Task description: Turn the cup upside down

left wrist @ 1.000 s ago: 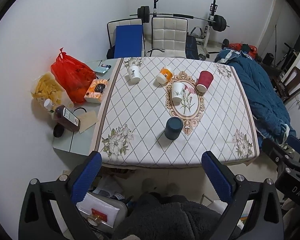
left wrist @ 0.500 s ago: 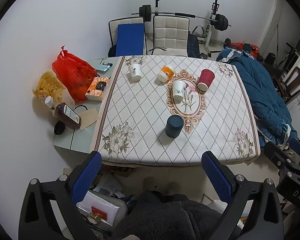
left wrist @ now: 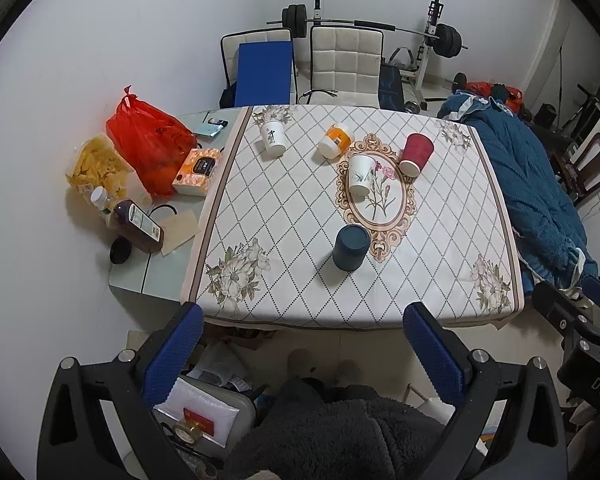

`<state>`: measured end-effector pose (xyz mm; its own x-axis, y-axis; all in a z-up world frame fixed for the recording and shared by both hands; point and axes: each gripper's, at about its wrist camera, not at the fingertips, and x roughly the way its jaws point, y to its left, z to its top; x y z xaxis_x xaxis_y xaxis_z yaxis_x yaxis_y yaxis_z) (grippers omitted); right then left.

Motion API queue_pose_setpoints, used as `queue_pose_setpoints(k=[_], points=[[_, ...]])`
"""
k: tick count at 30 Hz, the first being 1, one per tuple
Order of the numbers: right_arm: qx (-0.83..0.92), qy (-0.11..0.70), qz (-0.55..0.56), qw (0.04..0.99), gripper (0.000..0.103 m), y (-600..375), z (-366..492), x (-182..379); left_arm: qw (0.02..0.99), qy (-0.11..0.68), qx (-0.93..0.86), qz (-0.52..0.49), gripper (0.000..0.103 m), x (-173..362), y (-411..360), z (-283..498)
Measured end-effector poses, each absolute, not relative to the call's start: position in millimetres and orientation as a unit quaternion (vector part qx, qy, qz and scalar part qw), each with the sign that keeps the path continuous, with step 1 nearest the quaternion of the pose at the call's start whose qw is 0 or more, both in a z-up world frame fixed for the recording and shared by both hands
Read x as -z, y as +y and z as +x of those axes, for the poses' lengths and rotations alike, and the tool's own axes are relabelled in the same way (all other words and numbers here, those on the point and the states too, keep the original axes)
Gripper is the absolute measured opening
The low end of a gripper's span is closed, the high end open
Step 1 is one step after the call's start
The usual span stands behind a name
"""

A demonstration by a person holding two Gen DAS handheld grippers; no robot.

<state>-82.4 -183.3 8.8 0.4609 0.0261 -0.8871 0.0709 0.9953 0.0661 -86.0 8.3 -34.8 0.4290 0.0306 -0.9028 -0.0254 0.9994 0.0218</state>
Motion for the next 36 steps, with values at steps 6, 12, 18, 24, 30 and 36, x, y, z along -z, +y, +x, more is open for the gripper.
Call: queue_pose_setpoints(k=[6,12,18,24,30,36], points=[[0.01,0.52,0.046,0.853,0.096,-185.3,-80.8,-7.3,0.844,0.537,-0.017,0.001,0.102,36.0,8.3,-85.8],[0.008,0.519,0.045,0.853,0.096,-187.1,-77.9,-6.6,0.843,0.538,-0.017,0.0,0.102,36.8,6.9,-85.8],[0.008,0.519,0.045,0.853,0.096,-187.2,-76.4,-6.9,0.844,0.536,-0.022,0.0,0.102,36.3,3.5,-86.1],[0.007,0.519,0.045,0.854,0.096,-187.3,-74.3,-7.7,0.845,0.534,-0.026,-0.002,0.102,33.9,3.1,-84.3],[0.005,0.52,0.044,0.853,0.096,-189.1,-70.7,-8.1,0.844,0.535,-0.026,-0.001,0.102,33.6,3.9,-83.3],[0.005,0.521,0.043,0.853,0.096,-188.6,-69.8,-7.9,0.844,0.535,-0.025,-0.001,0.102,33.6,3.9,-83.5]])
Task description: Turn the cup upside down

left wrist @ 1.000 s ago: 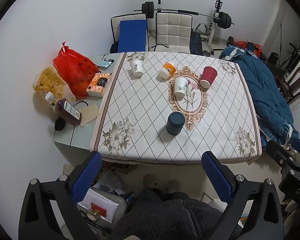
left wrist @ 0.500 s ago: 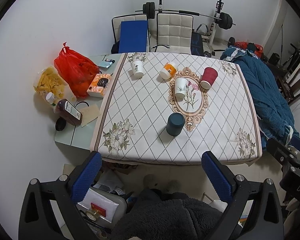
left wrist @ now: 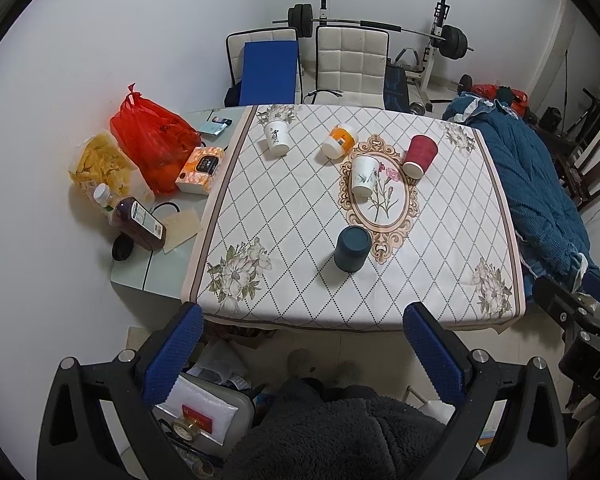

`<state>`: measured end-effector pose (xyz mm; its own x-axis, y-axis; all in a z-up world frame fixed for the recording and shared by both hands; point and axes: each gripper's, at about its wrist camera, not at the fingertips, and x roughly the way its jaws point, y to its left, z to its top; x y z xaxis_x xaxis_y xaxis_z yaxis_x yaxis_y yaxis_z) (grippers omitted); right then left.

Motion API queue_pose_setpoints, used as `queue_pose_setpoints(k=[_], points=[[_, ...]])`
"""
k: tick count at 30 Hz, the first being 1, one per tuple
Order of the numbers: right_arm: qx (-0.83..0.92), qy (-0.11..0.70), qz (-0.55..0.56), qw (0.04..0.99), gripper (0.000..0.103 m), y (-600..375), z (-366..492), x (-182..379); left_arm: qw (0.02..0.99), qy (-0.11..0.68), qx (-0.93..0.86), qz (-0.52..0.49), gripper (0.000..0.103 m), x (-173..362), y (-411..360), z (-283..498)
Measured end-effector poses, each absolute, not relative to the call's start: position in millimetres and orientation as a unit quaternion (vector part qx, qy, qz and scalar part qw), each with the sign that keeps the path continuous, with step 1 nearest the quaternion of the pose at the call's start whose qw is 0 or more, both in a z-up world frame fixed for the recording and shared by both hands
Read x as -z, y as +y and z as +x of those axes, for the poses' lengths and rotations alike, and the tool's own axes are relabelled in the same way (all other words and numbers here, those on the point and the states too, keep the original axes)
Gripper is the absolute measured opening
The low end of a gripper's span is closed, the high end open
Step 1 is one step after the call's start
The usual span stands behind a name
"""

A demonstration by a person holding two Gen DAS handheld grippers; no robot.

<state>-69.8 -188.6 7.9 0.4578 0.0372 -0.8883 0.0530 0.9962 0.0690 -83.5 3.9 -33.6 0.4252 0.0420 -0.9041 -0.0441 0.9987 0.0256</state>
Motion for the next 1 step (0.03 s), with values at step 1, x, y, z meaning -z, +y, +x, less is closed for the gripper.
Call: queue_pose_setpoints(k=[1], points=[[0.004,0.521,0.043,0.852,0.096,-188.7,-69.3,-7.3,0.844,0.536,-0.025,-0.002,0.102,33.6,3.9,-83.2]])
